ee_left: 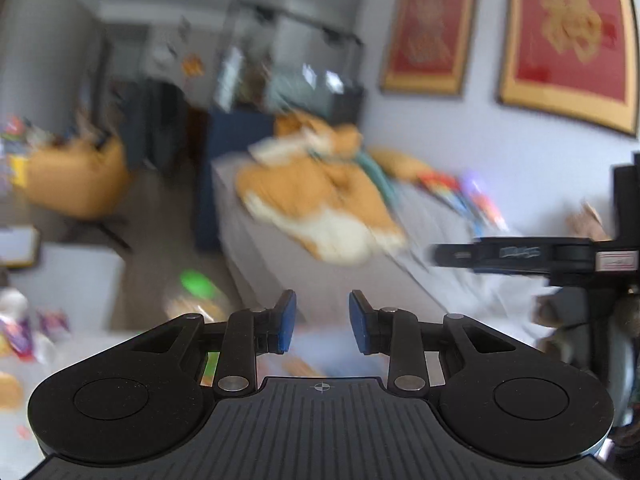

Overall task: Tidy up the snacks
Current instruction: 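Carry both bags over the pink box and open both tools to drop them, then move the right tool to the red quail-egg bag while the left reaches the panda-face chip bag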

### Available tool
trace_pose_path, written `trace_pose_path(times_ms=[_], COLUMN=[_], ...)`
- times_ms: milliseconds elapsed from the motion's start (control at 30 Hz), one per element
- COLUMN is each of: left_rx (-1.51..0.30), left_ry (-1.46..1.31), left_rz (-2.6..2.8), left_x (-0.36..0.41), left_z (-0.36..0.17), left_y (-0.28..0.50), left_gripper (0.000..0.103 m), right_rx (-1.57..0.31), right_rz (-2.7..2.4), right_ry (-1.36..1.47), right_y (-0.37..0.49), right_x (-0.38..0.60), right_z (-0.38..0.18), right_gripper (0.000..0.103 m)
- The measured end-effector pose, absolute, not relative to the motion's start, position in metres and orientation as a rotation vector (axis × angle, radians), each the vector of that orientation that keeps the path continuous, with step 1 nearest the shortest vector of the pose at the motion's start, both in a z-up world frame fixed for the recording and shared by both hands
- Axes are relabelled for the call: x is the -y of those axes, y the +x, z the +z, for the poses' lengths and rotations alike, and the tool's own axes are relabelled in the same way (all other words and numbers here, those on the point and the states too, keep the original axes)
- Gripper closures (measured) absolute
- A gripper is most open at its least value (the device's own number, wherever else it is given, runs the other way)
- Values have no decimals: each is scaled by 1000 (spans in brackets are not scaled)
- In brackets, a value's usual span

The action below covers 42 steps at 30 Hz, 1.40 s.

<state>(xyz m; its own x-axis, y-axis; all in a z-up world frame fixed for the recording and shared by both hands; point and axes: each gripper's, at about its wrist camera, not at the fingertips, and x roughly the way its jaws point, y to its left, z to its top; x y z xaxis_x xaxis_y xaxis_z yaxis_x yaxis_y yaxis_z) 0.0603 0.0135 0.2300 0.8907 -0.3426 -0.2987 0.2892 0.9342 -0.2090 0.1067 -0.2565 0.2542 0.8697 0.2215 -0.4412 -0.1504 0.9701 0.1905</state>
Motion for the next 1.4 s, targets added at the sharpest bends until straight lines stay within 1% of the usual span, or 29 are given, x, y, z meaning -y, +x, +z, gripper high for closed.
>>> trace_pose_path(times_ms=[33, 67, 167, 333, 433, 533, 633, 700, 733, 767, 833, 933, 1000, 1167, 1300, 1400], left_rx=[-324, -326, -434, -636, -643, -638, -626, -633, -647, -657, -671, -702, -714, -768, -788, -784], left_ry=[-181, -200, -223, -284, -362, -398, -433, -439, -432, -420, -393, -409, -408, -380, -321, -302], left_rz=[-293, -259, -190, -58, -36, -38, -38, -53, -61, -71, -104, -167, -194, -254, -266, -292], left_x=[-28, -42, -78, -126, -157, -177, -184, -184, -182, -180, -176, -173, -171, -158, -144, -136], left_z=[230, 225, 183, 86, 58, 40, 29, 22, 19, 17, 13, 11, 10, 9, 12, 17], left_y=[64, 69, 101, 157, 176, 195, 210, 215, 215, 212, 202, 178, 161, 124, 97, 79], left_gripper=[70, 70, 70, 70, 70, 70, 70, 70, 70, 70, 70, 70, 70, 70, 70, 70], right_rx=[-457, -451, -535, -798, -887, -908, -891, -919, -937, -954, -982, -1048, -1099, -1170, -1155, -1105], right_rz=[191, 195, 273, 432, 464, 470, 416, 416, 424, 427, 427, 457, 515, 643, 696, 736], right_ry=[176, 191, 167, 69, 33, -38, -187, -222, -228, -227, -186, -68, 26, 80, 72, 12], right_y=[111, 118, 145, 196, 222, 245, 264, 271, 274, 276, 278, 277, 269, 228, 192, 163], right_x=[257, 255, 233, 158, 114, 70, 29, 13, 9, 7, 10, 28, 43, 64, 78, 82], right_z=[263, 268, 252, 162, 125, 107, 86, 72, 66, 60, 51, 47, 46, 44, 50, 60], right_gripper=[31, 27, 27, 27, 27, 27, 28, 34, 39, 42, 42, 47, 47, 47, 47, 47])
